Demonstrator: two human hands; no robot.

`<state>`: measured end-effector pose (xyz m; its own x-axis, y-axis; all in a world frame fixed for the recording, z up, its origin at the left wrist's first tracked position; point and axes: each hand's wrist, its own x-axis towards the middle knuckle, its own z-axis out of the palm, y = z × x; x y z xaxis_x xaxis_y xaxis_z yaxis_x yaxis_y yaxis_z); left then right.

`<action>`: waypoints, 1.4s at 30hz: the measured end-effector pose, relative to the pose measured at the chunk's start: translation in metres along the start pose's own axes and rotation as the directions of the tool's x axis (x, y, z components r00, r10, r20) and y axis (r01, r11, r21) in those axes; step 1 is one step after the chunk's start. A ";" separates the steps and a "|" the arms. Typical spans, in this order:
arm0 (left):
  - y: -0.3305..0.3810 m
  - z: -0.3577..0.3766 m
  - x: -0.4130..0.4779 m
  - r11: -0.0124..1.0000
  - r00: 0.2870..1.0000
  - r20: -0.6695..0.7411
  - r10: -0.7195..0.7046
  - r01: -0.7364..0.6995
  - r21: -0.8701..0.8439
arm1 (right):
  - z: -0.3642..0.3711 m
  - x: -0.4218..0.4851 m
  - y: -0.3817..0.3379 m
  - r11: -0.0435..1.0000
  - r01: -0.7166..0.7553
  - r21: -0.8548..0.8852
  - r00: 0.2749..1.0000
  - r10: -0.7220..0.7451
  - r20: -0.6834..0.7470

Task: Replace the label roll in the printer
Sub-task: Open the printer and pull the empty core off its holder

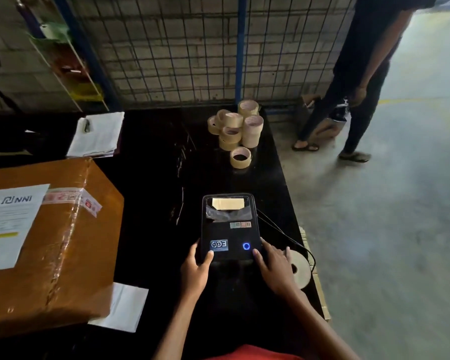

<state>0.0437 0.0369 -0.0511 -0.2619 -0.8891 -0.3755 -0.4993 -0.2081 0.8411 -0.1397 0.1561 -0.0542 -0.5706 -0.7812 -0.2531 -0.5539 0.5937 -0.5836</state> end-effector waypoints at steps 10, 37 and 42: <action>-0.018 -0.007 0.004 0.989 0.988 0.069 0.139 -0.142 0.037 | 0.005 0.007 0.010 0.992 0.036 -0.120 0.999 -0.031 0.040; -0.038 -0.005 0.014 0.976 0.991 -0.017 0.132 -0.127 0.179 | -0.005 0.024 0.027 0.954 0.124 -0.272 0.992 -0.118 0.039; -0.034 -0.009 0.013 0.945 0.982 0.014 0.190 -0.186 0.269 | -0.001 0.019 0.033 0.944 0.169 -0.284 0.984 -0.178 -0.006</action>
<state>0.0646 0.0284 -0.0813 -0.3631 -0.9067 -0.2144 -0.6450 0.0786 0.7601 -0.1696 0.1610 -0.0781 -0.4663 -0.8733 -0.1409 -0.7915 0.4831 -0.3743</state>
